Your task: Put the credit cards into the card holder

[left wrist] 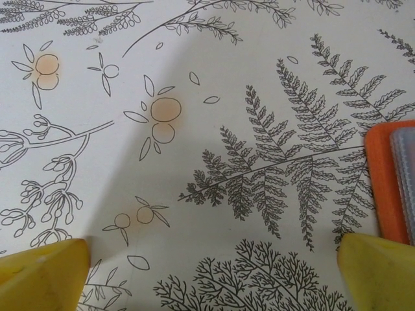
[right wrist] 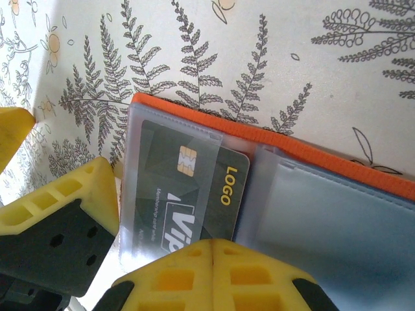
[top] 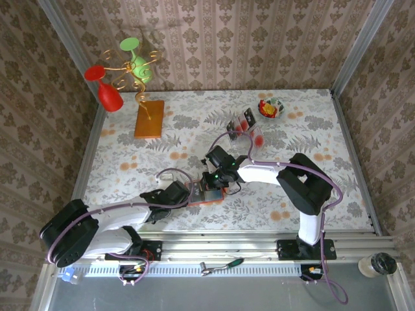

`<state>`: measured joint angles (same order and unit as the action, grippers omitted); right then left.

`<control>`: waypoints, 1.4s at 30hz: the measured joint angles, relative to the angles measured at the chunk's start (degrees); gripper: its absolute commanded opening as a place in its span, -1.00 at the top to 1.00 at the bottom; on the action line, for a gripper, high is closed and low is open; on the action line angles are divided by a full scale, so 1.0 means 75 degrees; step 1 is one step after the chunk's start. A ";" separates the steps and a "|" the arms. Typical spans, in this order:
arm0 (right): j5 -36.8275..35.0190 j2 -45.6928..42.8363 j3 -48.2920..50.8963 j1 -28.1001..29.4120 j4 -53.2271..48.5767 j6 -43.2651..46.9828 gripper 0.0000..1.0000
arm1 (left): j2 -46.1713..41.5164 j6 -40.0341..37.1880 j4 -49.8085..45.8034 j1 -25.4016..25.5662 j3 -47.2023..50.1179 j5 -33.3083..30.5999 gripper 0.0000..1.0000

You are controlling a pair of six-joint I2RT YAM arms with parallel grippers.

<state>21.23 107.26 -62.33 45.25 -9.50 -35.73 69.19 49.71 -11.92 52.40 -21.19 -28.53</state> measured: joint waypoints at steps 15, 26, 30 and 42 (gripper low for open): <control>0.0020 0.0516 -0.0449 0.0251 -0.0026 -0.0009 0.88 | 0.0347 -0.0064 0.0181 -0.0017 -0.0187 -0.0032 -1.00; 0.0020 0.0475 -0.0484 0.0236 -0.0169 -0.0029 0.88 | 0.0122 -0.0085 0.0044 -0.0131 -0.0184 0.0020 -1.00; -0.0009 0.0230 -0.0484 0.0149 -0.0373 -0.0017 0.88 | -0.0388 -0.0076 -0.0184 -0.0323 -0.0079 0.0038 -1.00; -0.0038 -0.0009 -0.0399 0.0087 -0.0388 -0.0006 0.89 | -0.0603 -0.0079 -0.0382 -0.0452 -0.0055 0.0093 -1.00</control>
<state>20.95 107.20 -65.32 45.91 -12.40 -35.77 64.66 49.12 -14.79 49.01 -21.61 -27.83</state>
